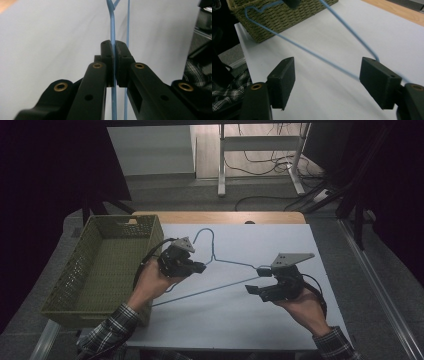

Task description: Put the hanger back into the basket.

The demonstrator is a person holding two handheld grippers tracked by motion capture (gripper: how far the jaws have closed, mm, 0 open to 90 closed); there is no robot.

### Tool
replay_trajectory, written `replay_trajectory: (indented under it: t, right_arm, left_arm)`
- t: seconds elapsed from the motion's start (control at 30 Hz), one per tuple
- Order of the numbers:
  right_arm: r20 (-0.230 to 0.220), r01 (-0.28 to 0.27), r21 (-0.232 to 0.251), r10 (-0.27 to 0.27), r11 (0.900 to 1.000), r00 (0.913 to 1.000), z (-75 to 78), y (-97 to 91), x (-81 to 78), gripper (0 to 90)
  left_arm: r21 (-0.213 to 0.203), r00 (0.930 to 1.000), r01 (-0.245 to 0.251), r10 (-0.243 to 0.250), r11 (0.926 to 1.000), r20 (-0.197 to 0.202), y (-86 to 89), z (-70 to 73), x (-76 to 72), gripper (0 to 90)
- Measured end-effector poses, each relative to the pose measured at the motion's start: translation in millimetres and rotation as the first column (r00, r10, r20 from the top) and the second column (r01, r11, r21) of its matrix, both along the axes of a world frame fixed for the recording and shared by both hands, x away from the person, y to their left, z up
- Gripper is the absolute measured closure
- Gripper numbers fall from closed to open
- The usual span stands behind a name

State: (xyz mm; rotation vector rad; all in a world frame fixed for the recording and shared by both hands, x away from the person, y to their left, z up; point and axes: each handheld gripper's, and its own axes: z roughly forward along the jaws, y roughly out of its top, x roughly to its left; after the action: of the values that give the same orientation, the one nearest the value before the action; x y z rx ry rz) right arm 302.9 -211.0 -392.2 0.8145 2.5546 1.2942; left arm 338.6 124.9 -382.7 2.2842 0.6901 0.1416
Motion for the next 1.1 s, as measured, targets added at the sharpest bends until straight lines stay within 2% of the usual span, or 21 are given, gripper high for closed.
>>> replay_trajectory:
  t: [0.07,0.23,0.33,0.4,0.43,0.47,0.5,0.53,0.57,0.6,0.67,0.77,0.83,0.87,0.9,0.93,0.97,1.0,1.03,1.07,1.1]
  right_arm:
    - [-0.004,0.022,0.011,-0.022,0.9997,0.9998,1.6,-7.5,-1.2,24.0]
    - [-0.005,0.048,0.021,-0.048,0.9986,0.9989,1.9,-15.9,-2.4,20.4]
    - [-0.011,0.065,0.027,-0.065,0.9975,0.9978,-0.3,-20.5,-3.4,17.1]
    - [-0.015,0.079,0.027,-0.079,0.9965,0.9968,-4.2,-24.5,-4.5,13.9]
    - [-0.015,0.079,0.027,-0.079,0.9965,0.9968,-4.2,-24.5,-4.5,13.9]
    - [-0.014,0.089,0.029,-0.088,0.9956,0.996,-6.5,-27.2,-4.9,11.7]
    - [-0.014,0.096,0.036,-0.095,0.9948,0.9954,-7.3,-28.9,-5.2,11.3]
    - [-0.019,0.103,0.045,-0.102,0.9937,0.9946,-8.1,-30.7,-5.5,11.0]
    - [-0.019,0.103,0.045,-0.102,0.9937,0.9946,-8.1,-30.7,-5.5,11.0]
    - [-0.022,0.117,0.058,-0.116,0.9914,0.993,-10.3,-33.9,-5.8,10.6]
    - [-0.027,0.121,0.059,-0.119,0.9909,0.9925,-11.5,-35.3,-6.0,10.6]
    - [-0.036,0.13,0.053,-0.129,0.99,0.9911,-16.2,-38.3,-6.2,10.4]
    - [-0.043,0.135,0.051,-0.132,0.9896,0.9902,-19.3,-39.6,-6.3,10.2]
    - [-0.045,0.14,0.047,-0.138,0.9891,0.9895,-22.1,-40.7,-6.1,10.2]
    - [-0.045,0.14,0.047,-0.138,0.9891,0.9895,-22.1,-40.7,-6.1,10.2]
    - [-0.052,0.144,0.045,-0.141,0.9886,0.9886,-24.5,-41.9,-6.0,10.0]
    - [-0.052,0.144,0.045,-0.141,0.9886,0.9886,-24.5,-41.9,-6.0,10.0]
    - [-0.056,0.148,0.044,-0.145,0.9881,0.9878,-26.7,-43.1,-5.9,9.9]
    - [-0.056,0.149,0.043,-0.146,0.988,0.9877,-27.7,-43.7,-5.8,9.8]
    - [-0.054,0.15,0.042,-0.147,0.9878,0.9876,-28.6,-44.4,-5.7,9.8]
    - [-0.057,0.152,0.041,-0.15,0.9875,0.9871,-29.6,-44.9,-5.7,9.8]
  left_arm:
    - [-0.011,0.9988,-0.046,0.046,0.9989,0.015,10.6,10.6,1.0,87.4]
    - [-0.018,0.9938,-0.099,0.1,0.9949,0.05,26.5,26.3,1.7,87.4]
    - [-0.014,0.9873,-0.14,0.141,0.99,0.073,41.3,36.0,2.7,87.4]
    - [-0.017,0.9774,-0.187,0.188,0.9822,0.097,57.4,42.1,2.6,87.4]
    - [-0.017,0.9774,-0.187,0.188,0.9822,0.097,57.4,42.1,2.6,87.4]
    - [-0.013,0.9697,-0.219,0.219,0.9756,0.107,69.7,43.9,2.6,87.4]
    - [-0.013,0.9697,-0.219,0.219,0.9756,0.107,69.7,43.9,2.6,87.4]
    - [-0.008,0.9612,-0.252,0.251,0.9676,0.113,82.5,44.0,2.4,87.5]
    - [-0.008,0.9612,-0.252,0.251,0.9676,0.113,82.5,44.0,2.4,87.4]
    - [-0.005,0.9523,-0.284,0.282,0.9589,0.116,95.2,43.1,1.9,87.5]
    - [0.0,0.9485,-0.296,0.294,0.9551,0.117,101.5,42.5,1.8,87.5]
    - [-0.001,0.9339,-0.338,0.336,0.9411,0.124,120.5,41.2,-0.4,87.5]
    - [-0.007,0.9227,-0.366,0.364,0.9305,0.127,133.2,40.9,-2.7,87.5]
    - [-0.014,0.9123,-0.391,0.389,0.9204,0.128,146.2,41.4,-5.3,87.5]
    - [-0.014,0.9123,-0.391,0.389,0.9204,0.128,146.2,41.4,-5.3,87.5]
    - [-0.017,0.9011,-0.414,0.413,0.91,0.133,159.3,42.2,-8.5,87.5]
    - [-0.017,0.9011,-0.414,0.413,0.91,0.133,159.3,42.2,-8.5,87.5]
    - [-0.02,0.8966,-0.423,0.422,0.9059,0.135,165.8,42.6,-10.2,87.5]
    - [-0.015,0.887,-0.442,0.439,0.897,0.143,177.7,42.8,-13.6,87.5]
    - [-0.02,0.8818,-0.451,0.449,0.8923,0.144,183.9,42.3,-15.0,87.5]
    - [-0.02,0.8818,-0.451,0.449,0.8923,0.144,183.9,42.3,-15.0,87.5]
